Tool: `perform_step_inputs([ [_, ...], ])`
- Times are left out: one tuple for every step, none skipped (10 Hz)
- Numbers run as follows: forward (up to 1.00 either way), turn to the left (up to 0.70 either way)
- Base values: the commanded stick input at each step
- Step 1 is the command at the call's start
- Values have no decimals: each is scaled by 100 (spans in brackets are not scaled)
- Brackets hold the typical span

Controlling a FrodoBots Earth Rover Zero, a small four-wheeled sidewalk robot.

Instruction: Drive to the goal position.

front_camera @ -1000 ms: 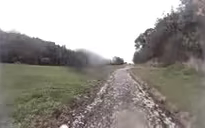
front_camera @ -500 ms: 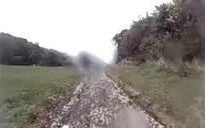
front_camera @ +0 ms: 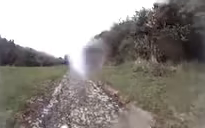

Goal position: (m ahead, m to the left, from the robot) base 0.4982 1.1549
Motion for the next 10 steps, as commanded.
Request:
perform_step_inputs([
  [0, 70],
  [0, 70],
  [0, 70],
  [0, 70],
  [0, 70],
  [0, 70],
  [0, 70],
  [0, 70],
  [0, 70],
  [0, 70],
])
